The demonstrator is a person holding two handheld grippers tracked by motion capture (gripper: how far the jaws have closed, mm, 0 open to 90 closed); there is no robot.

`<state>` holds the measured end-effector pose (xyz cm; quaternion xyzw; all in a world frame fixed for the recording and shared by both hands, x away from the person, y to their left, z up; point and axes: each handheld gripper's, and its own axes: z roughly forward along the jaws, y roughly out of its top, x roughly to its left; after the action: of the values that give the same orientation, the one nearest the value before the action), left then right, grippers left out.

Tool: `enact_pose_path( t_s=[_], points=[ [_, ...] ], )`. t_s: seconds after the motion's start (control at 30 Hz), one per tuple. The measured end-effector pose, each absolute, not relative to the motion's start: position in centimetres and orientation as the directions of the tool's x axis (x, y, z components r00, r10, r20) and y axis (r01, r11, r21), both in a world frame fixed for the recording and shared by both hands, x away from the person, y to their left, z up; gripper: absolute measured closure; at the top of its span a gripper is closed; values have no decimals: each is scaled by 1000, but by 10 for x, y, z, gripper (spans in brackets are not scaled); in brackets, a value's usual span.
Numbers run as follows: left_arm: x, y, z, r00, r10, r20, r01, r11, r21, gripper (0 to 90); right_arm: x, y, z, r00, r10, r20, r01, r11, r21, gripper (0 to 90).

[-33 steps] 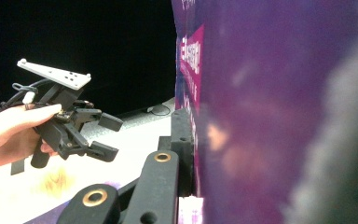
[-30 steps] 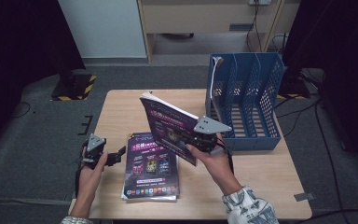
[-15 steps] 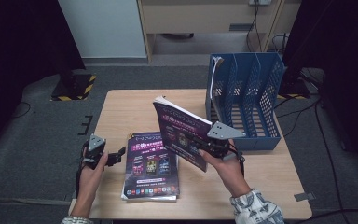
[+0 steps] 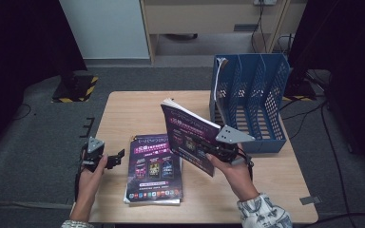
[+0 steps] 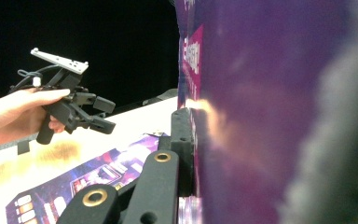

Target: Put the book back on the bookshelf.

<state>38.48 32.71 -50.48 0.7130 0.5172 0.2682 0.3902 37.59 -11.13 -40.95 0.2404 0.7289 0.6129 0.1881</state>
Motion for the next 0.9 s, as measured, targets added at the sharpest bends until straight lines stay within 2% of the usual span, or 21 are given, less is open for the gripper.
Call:
enact_pose_path(
  t_s=[0.9],
  points=[
    [383,327,-507,314,949,-12,538,-167,826,56,340,-173,-411,-782,623,24,133,129,983,828]
  ],
)
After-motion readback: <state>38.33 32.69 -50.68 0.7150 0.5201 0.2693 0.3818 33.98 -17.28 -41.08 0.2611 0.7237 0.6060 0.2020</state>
